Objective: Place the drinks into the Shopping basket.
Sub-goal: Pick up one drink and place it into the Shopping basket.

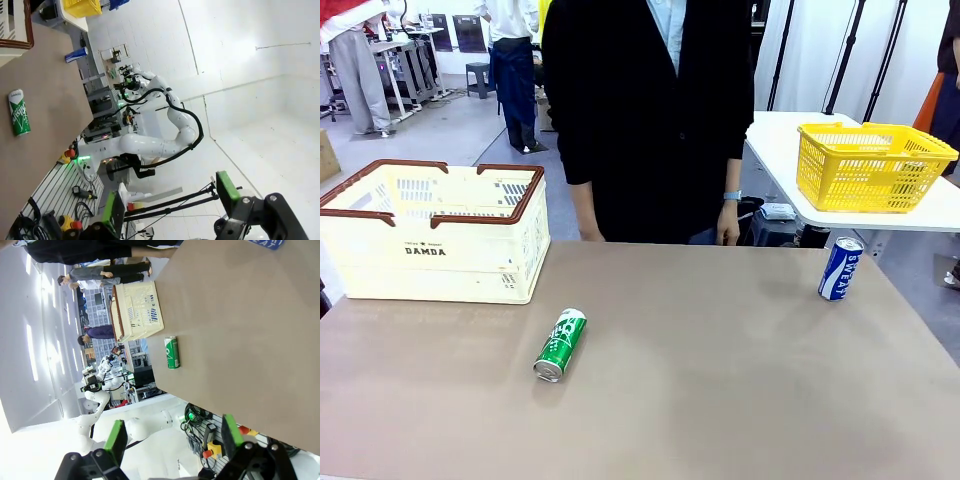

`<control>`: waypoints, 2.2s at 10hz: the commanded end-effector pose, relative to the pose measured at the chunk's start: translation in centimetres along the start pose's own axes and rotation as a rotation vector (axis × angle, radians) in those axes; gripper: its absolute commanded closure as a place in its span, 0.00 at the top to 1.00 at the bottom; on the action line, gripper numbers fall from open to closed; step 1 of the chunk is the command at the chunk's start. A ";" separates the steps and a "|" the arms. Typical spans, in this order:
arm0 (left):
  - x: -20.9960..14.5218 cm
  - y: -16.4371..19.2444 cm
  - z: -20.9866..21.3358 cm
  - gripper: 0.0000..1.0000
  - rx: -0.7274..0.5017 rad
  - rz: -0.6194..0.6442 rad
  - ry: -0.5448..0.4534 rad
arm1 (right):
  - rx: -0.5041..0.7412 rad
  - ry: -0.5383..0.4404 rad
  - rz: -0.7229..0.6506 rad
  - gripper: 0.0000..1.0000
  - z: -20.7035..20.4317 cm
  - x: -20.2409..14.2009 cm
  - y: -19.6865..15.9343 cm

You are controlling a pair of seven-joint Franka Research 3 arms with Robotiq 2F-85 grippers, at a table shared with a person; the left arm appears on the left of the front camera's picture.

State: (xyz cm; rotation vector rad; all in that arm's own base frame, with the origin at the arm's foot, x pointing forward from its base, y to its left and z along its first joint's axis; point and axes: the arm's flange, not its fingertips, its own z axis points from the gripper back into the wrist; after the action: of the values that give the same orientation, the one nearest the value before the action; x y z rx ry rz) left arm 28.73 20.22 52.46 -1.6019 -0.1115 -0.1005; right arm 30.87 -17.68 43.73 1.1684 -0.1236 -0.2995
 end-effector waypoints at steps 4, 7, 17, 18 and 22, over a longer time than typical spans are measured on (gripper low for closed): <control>10.4 -2.5 -21.4 1.00 0.573 0.100 0.180 | -0.004 0.009 -0.007 1.00 0.3 -0.1 0.4; 11.3 3.8 -33.4 1.00 0.967 0.041 0.213 | -0.004 0.009 -0.007 1.00 0.3 -0.1 0.4; 7.9 7.6 -39.9 1.00 1.062 -0.152 0.247 | -0.004 0.009 -0.007 1.00 0.3 -0.1 0.4; 5.9 8.0 -42.1 1.00 1.145 -0.194 0.240 | -0.004 0.009 -0.007 1.00 0.3 -0.1 0.4; 5.0 10.6 -47.7 1.00 1.426 -0.229 0.222 | -0.004 0.009 -0.007 1.00 0.3 -0.1 0.4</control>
State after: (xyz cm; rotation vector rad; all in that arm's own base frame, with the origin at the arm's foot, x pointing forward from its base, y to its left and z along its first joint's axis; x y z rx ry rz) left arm 33.56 -27.63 44.79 -0.2174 -0.1383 -0.3487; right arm 30.86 -17.66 43.75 1.1679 -0.1231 -0.2991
